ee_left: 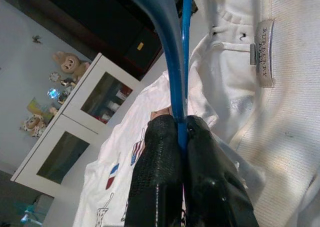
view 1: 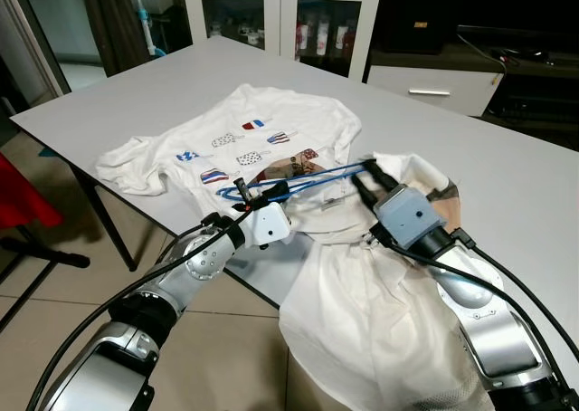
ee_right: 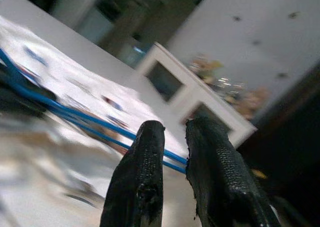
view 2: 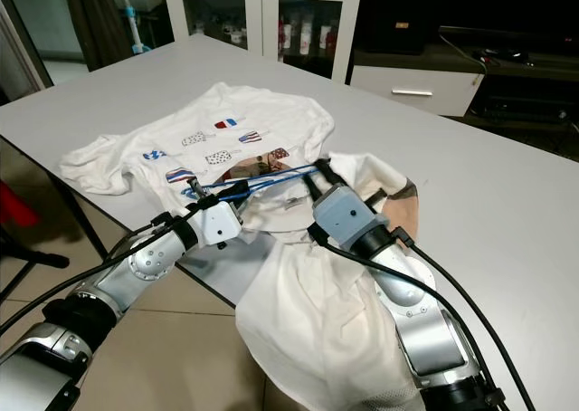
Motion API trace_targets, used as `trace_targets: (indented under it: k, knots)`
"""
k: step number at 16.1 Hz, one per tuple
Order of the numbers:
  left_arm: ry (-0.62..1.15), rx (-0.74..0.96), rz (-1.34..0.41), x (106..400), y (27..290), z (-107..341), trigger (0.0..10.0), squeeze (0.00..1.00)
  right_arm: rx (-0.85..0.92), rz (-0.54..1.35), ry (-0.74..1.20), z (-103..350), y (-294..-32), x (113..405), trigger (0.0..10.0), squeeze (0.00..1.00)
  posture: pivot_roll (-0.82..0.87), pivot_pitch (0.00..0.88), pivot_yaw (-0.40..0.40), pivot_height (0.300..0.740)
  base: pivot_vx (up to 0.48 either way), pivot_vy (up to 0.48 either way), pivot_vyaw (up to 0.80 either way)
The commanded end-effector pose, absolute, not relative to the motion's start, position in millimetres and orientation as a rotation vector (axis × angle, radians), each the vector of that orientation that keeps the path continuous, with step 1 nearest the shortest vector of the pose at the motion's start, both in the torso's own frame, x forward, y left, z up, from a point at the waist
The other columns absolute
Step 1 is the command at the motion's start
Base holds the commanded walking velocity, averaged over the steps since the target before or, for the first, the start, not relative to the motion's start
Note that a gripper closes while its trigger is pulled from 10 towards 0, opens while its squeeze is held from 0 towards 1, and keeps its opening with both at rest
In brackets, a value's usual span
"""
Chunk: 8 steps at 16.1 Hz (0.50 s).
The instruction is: Hang hanger
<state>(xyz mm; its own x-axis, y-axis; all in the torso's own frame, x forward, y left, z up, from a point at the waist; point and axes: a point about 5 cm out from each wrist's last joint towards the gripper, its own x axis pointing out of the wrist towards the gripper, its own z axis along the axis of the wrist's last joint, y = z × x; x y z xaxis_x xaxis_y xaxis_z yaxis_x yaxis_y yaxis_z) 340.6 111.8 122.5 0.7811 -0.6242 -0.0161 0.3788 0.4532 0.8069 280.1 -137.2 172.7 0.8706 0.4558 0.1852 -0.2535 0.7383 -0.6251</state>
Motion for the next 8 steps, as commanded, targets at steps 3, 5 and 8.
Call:
trace_targets:
  k: [3, 5, 8]
  knots:
    - [-0.301, 0.917, -0.644, 339.8, 109.9, 121.3, 0.0, 0.00, -0.763, 0.248, -0.374, 175.8, -144.9, 283.9, 10.0, 1.00, 0.04, 0.022, -0.005, 0.740, 0.000, 0.000, 0.00]
    - [-0.299, 0.918, -0.645, 339.4, 110.6, 120.9, 0.0, 0.00, -0.814, 0.172, -0.364, 172.9, -149.7, 284.5, 10.0, 0.63, 0.04, 0.021, -0.003, 0.740, 0.000, 0.000, 0.00]
    - [-0.300, 0.918, -0.648, 339.8, 109.9, 121.2, 0.0, 0.00, -0.814, 0.198, -0.346, 166.2, -145.4, 283.4, 10.0, 0.00, 0.04, 0.020, -0.004, 0.740, 0.000, 0.000, 0.00]
